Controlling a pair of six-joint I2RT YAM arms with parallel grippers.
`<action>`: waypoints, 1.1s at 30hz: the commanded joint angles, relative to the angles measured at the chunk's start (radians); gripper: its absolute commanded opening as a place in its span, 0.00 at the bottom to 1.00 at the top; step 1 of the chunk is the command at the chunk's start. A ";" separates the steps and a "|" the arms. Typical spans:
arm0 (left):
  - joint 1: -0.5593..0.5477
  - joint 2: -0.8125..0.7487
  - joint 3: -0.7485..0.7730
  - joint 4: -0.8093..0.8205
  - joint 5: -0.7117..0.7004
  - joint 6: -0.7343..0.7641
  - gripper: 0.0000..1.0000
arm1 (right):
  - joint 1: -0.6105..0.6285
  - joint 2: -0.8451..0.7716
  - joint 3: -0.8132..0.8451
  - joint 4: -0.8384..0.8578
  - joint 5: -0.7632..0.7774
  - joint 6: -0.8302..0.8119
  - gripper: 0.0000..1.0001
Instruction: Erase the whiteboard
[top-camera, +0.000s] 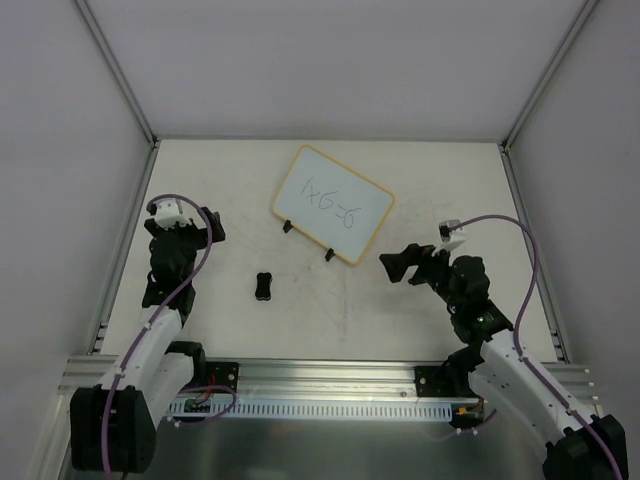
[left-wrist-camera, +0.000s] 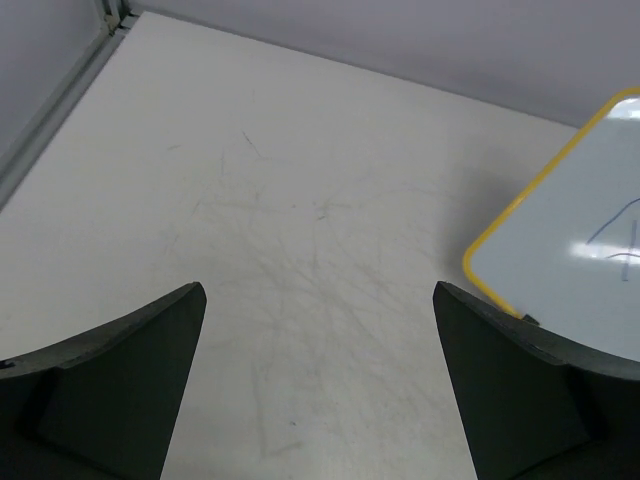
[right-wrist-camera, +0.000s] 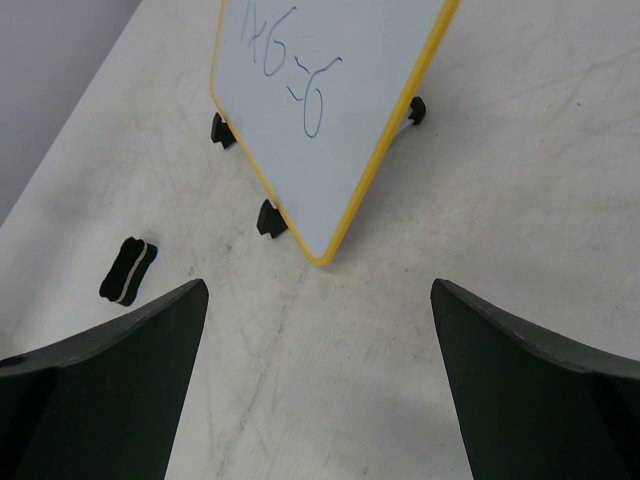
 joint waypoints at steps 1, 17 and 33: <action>0.010 -0.095 -0.009 -0.175 0.029 -0.214 0.99 | -0.014 0.042 0.067 0.111 -0.029 0.003 0.99; 0.010 -0.568 -0.079 -0.482 0.098 -0.593 0.99 | -0.247 0.444 0.073 0.720 -0.311 0.211 0.96; 0.010 -0.540 -0.124 -0.513 0.322 -0.503 0.99 | -0.253 0.940 0.153 1.200 -0.442 0.320 0.88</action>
